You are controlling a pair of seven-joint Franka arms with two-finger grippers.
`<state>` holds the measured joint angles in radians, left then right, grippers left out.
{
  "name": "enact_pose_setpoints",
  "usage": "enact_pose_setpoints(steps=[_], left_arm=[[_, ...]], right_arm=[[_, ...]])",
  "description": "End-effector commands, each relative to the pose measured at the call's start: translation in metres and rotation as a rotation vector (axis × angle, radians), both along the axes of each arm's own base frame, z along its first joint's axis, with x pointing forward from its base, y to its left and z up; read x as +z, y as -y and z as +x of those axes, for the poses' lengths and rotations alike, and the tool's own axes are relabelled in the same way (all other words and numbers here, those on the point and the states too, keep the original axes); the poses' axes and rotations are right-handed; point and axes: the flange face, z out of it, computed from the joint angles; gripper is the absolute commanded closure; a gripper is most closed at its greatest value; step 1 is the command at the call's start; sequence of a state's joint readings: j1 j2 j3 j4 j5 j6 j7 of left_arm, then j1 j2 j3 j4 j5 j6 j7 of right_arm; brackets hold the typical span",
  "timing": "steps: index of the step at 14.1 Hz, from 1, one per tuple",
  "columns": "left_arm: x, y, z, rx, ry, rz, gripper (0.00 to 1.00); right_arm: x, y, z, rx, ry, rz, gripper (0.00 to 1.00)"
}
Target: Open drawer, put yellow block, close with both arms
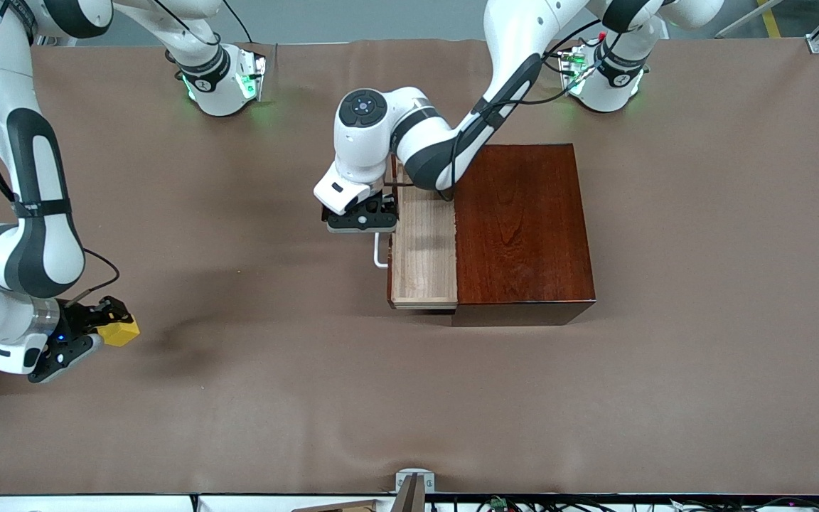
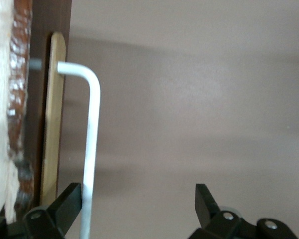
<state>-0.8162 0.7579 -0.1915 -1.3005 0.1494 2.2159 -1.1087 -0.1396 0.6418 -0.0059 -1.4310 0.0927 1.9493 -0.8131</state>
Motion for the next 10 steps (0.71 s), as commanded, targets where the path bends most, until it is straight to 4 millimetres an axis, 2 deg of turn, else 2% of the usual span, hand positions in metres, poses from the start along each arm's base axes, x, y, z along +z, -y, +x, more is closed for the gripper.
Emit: enact_pose_setpoints(steps=[1,2,4,6,8,9,10], left_arm=[[0.011,0.005,-0.005,0.024,-0.037,0.013,0.0],[0.014,0.004,-0.005,0.025,-0.038,0.018,0.0],[0.043,0.0,-0.004,0.032,-0.027,0.01,0.0],[0.094,-0.019,0.004,0.057,-0.011,0.007,0.0],[0.152,-0.062,0.024,0.109,-0.007,0.043,0.0],[0.177,-0.087,0.033,0.123,-0.002,0.074,0.0],[0.211,-0.115,0.036,0.108,0.007,0.093,0.0]], right_arm=[[0.021,-0.005,0.003,0.122,0.032,0.013,1.0],[0.022,-0.006,0.004,0.147,0.037,0.014,1.0],[0.022,-0.006,0.003,0.177,0.039,0.019,1.0],[0.027,-0.008,0.004,0.246,0.059,0.033,1.0],[0.034,-0.021,0.005,0.344,0.082,0.052,1.0],[0.044,-0.033,0.006,0.403,0.101,0.062,1.0],[0.053,-0.051,0.007,0.446,0.118,0.075,1.0]])
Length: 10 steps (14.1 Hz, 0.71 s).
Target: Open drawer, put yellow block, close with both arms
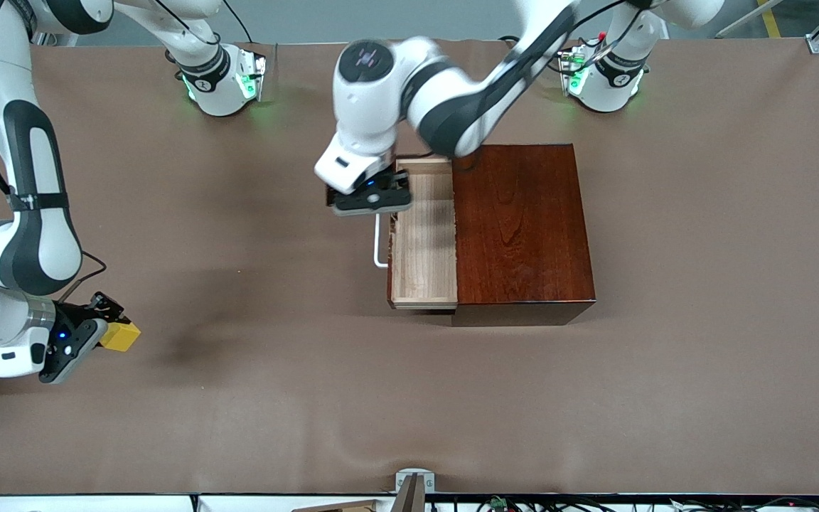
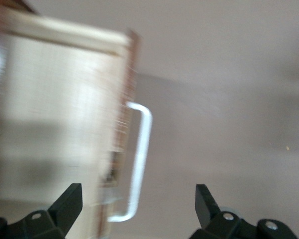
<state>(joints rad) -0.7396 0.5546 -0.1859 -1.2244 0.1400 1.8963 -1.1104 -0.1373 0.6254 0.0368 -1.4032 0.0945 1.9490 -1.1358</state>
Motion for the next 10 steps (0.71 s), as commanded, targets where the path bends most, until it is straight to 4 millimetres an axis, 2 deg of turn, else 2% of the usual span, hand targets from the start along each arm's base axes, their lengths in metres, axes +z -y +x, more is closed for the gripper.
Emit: enact_pose_setpoints(steps=[1,3,4,5,7,8,10], left_arm=[[0.074,-0.08,0.003,-0.051,-0.024,0.087,0.0],[0.116,-0.152,0.017,-0.126,-0.044,0.132,0.0],[0.132,-0.198,0.027,-0.154,-0.052,0.146,0.0],[0.143,-0.246,0.034,-0.204,-0.068,0.137,0.0],[0.15,-0.336,0.041,-0.241,-0.088,0.121,0.0],[0.151,-0.367,0.039,-0.247,-0.091,0.13,0.0],[0.15,-0.405,0.034,-0.251,-0.1,0.141,0.0]], right_arm=[[0.04,-0.05,-0.003,0.133,0.049,0.027,1.0],[0.062,-0.105,-0.005,0.24,0.079,0.007,1.0],[0.077,-0.141,-0.008,0.307,0.102,-0.013,1.0],[0.093,-0.183,-0.016,0.369,0.124,-0.041,1.0],[0.106,-0.252,-0.032,0.487,0.149,-0.088,1.0],[0.108,-0.278,-0.039,0.52,0.156,-0.093,1.0],[0.126,-0.325,-0.05,0.593,0.197,-0.098,1.0]])
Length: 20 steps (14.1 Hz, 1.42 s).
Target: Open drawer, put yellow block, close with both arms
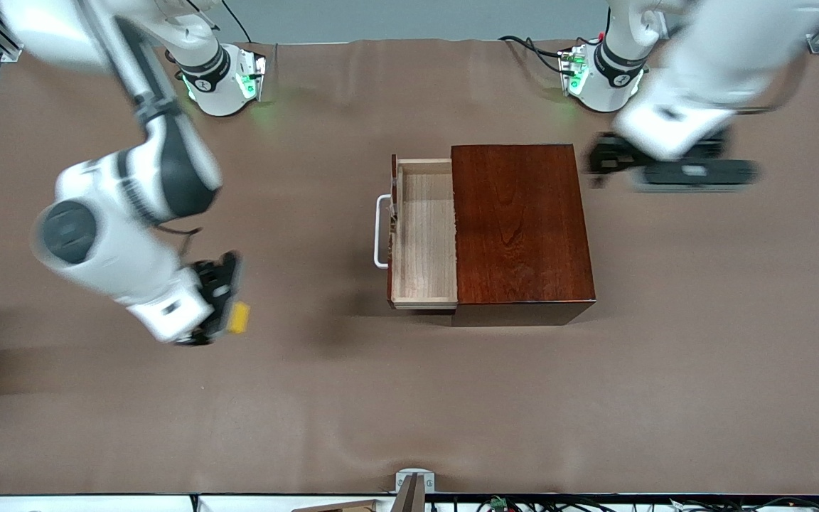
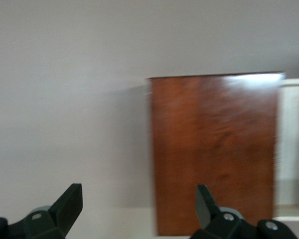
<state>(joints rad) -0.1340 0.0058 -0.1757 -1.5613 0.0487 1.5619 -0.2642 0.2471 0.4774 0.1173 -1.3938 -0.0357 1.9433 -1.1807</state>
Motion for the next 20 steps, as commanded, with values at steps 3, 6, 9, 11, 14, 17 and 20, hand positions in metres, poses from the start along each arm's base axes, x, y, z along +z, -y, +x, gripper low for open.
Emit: enact_pose_setpoints(steps=[3,6,9,11,14,17,20], left_arm=[[-0.014,-0.053,-0.015,-0.041,-0.023,-0.014,0.0],[-0.017,-0.109,0.001,-0.035,-0.013,-0.067,0.0],[-0.017,-0.115,0.007,-0.003,-0.001,-0.073,0.0],[-0.022,-0.113,0.015,-0.007,0.014,-0.08,0.0],[-0.038,-0.11,0.031,-0.014,0.007,-0.087,0.0],[-0.052,-0.114,0.04,-0.007,-0.005,-0.092,0.0],[-0.056,-0.114,0.042,-0.006,-0.01,-0.093,0.0]], right_arm=[[0.018,-0.1,-0.036,0.15,0.054,-0.04,1.0],[0.006,-0.152,-0.064,0.148,0.04,-0.039,1.0],[-0.003,-0.193,-0.085,0.199,0.023,-0.045,1.0],[-0.005,-0.222,-0.104,0.171,-0.003,-0.07,1.0],[-0.012,-0.258,-0.123,0.137,0.005,-0.1,1.0],[-0.028,-0.282,-0.136,0.112,0.011,-0.115,1.0],[-0.042,-0.289,-0.141,0.123,0.002,-0.131,1.0]])
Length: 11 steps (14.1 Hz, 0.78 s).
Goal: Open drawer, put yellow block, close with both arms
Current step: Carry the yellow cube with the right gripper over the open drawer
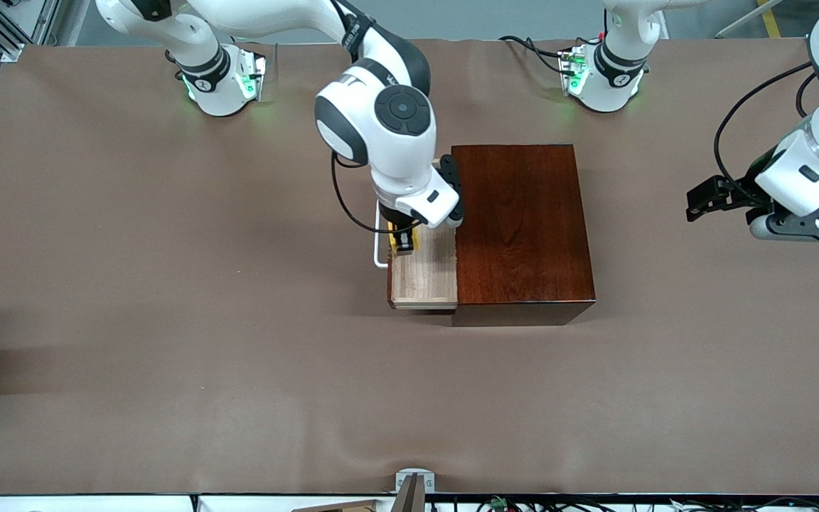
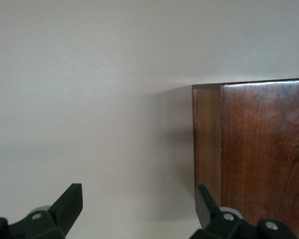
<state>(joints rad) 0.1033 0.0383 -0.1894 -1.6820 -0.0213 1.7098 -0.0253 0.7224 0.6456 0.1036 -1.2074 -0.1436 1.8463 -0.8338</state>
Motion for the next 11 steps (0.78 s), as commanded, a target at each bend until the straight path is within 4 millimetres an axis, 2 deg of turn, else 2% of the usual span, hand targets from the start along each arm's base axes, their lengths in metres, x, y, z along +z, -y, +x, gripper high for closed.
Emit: enact_pose_setpoints(steps=[1,4,6,11], left_arm=[[0.007,0.001,0.002,0.007,0.012,-0.019,0.0],[0.007,0.002,0.002,0.002,0.012,-0.019,0.0],[0.008,0.019,0.0,-0.028,0.015,-0.013,0.0],[0.009,0.007,0.0,-0.014,0.015,-0.008,0.0]], right_arm=[[-0.01,-0.01,0.0,-0.002,0.01,-0.028,1.0],[-0.029,-0.016,-0.001,-0.001,-0.002,-0.037,1.0],[-0.04,-0.019,-0.001,-0.015,-0.003,-0.036,1.0],[-0.057,-0.03,-0.007,-0.023,0.001,-0.028,1.0]])
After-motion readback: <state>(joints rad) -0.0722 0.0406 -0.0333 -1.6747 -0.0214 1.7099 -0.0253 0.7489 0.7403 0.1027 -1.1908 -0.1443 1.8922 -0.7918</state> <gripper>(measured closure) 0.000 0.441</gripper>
